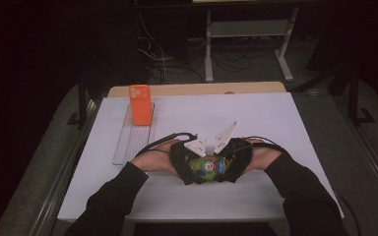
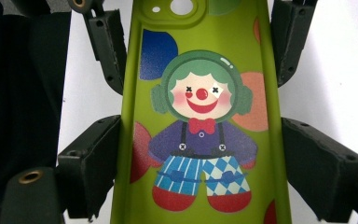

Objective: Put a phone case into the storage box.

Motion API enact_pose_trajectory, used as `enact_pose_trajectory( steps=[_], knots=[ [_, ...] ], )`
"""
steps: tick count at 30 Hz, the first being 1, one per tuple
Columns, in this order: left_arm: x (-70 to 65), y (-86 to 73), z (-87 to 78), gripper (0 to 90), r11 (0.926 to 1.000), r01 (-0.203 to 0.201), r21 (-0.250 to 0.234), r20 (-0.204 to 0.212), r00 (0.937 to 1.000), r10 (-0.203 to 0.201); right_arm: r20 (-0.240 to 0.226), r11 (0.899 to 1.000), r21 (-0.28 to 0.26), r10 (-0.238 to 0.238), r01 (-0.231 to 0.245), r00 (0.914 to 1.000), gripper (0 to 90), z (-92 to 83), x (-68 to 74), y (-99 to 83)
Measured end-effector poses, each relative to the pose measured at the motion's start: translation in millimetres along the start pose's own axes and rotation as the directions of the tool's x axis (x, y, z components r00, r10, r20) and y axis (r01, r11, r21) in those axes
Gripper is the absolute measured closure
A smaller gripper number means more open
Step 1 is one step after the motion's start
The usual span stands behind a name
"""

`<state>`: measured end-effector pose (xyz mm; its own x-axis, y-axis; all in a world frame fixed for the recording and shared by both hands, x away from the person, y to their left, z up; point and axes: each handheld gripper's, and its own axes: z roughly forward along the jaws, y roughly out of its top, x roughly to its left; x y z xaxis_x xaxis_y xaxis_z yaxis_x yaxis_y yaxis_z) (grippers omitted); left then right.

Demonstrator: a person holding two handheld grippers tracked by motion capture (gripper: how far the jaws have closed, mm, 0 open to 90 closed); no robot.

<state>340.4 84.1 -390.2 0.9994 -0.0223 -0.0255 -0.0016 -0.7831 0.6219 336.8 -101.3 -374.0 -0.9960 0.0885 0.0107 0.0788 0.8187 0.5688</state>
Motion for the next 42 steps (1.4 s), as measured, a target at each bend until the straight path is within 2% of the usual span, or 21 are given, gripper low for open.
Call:
enact_pose_trajectory(
  steps=[6,13,15,18,22,23,25,27,28,30,31,32,33,34,36,37,38,39,40,41,42],
  knots=[
    [-0.1,0.1,-1.1,13.3,0.9999,-0.011,0.008,0.002,0.9999,0.011,-0.004,1.0,-0.002,-0.002,0.002,1.0,15.2,-0.8,0.2,0.1],
    [-0.6,0.2,0.0,14.5,1.0,0.0,0.009,0.009,1.0,0.0,-0.025,1.0,0.003,0.01,-0.009,0.9997,14.8,-0.3,-0.6,0.0],
    [-0.4,0.6,-0.6,14.8,0.9999,0.002,0.014,0.013,0.9999,-0.002,-0.017,1.0,-0.006,0.001,-0.001,0.9999,14.2,0.4,-0.1,-0.7],
    [1.9,0.3,-1.9,15.1,0.9996,0.003,0.029,0.001,1.0,-0.003,-0.015,0.999,-0.033,0.024,-0.024,0.9996,7.6,-2.0,-0.7,-1.8],
    [3.8,-2.8,-3.8,15.2,0.9987,0.049,0.015,-0.013,0.9987,-0.049,0.005,0.993,-0.091,0.073,-0.073,0.9973,3.3,-12.0,-3.1,-6.2],
    [4.4,-4.0,-4.0,15.2,0.9978,0.066,0.011,-0.028,0.9975,-0.065,0.016,0.99,-0.093,0.103,-0.102,0.9945,2.9,-15.0,-3.3,-8.0],
    [5.3,-5.6,-4.6,15.2,0.9959,0.09,0.01,-0.052,0.9947,-0.089,0.046,0.984,-0.122,0.135,-0.128,0.9898,2.8,-19.5,-6.6,-13.0],
    [6.0,-6.5,-5.2,15.2,0.9928,0.119,0.013,-0.076,0.9901,-0.118,0.069,0.973,-0.138,0.198,-0.187,0.9778,2.8,-23.7,-7.3,-19.2],
    [6.0,-6.9,-5.2,15.2,0.9911,0.133,0.009,-0.09,0.9872,-0.131,0.079,0.971,-0.144,0.203,-0.191,0.976,2.5,-24.5,-8.8,-22.9],
    [6.5,-7.9,-5.5,15.2,0.9892,0.146,0.009,-0.109,0.9835,-0.144,0.088,0.961,-0.162,0.242,-0.226,0.9663,2.2,-26.0,-9.0,-28.6],
    [6.5,-8.2,-5.5,15.2,0.9885,0.151,0.008,-0.118,0.9817,-0.149,0.095,0.953,-0.174,0.265,-0.246,0.9595,2.1,-26.5,-9.6,-32.7],
    [6.4,-8.5,-5.3,15.2,0.9864,0.164,0.004,-0.137,0.9772,-0.162,0.101,0.946,-0.185,0.287,-0.266,0.9526,2.0,-26.4,-9.0,-34.5],
    [7.1,-8.8,-5.8,15.2,0.9851,0.172,0.012,-0.149,0.9744,-0.168,0.112,0.933,-0.193,0.329,-0.305,0.9375,2.0,-26.9,-7.6,-36.4],
    [7.5,-9.2,-5.8,15.2,0.9829,0.183,0.017,-0.177,0.9681,-0.178,0.118,0.92,-0.209,0.359,-0.33,0.9259,2.0,-27.0,-7.2,-38.8],
    [7.8,-9.8,-5.4,15.2,0.9774,0.211,0.01,-0.189,0.9601,-0.206,0.14,0.897,-0.238,0.411,-0.373,0.9006,2.0,-26.0,-6.0,-44.4],
    [7.7,-10.6,-5.4,15.2,0.9754,0.221,0.004,-0.192,0.9574,-0.216,0.15,0.892,-0.245,0.423,-0.381,0.8939,2.0,-25.5,-5.7,-46.5],
    [7.9,-10.8,-5.4,15.2,0.9742,0.226,0.001,-0.199,0.9547,-0.221,0.163,0.881,-0.252,0.447,-0.401,0.8797,1.5,-24.7,-4.5,-50.2],
    [8.3,-11.1,-5.5,15.2,0.9721,0.234,-0.003,-0.212,0.95,-0.23,0.175,0.877,-0.255,0.457,-0.408,0.8721,1.4,-24.1,-4.0,-51.8],
    [8.9,-11.5,-6.2,15.2,0.9714,0.237,-0.004,-0.224,0.9465,-0.232,0.183,0.867,-0.265,0.475,-0.422,0.861,1.4,-23.4,-3.1,-53.9],
    [8.8,-11.7,-6.1,15.2,0.967,0.254,-0.018,-0.233,0.9395,-0.251,0.184,0.858,-0.276,0.49,-0.434,0.8521,1.4,-22.7,-2.4,-56.2],
    [9.4,-11.9,-7.0,15.2,0.9667,0.256,-0.015,-0.242,0.937,-0.252,0.188,0.846,-0.285,0.511,-0.451,0.8389,1.1,-22.1,-1.4,-57.8]
  ],
)
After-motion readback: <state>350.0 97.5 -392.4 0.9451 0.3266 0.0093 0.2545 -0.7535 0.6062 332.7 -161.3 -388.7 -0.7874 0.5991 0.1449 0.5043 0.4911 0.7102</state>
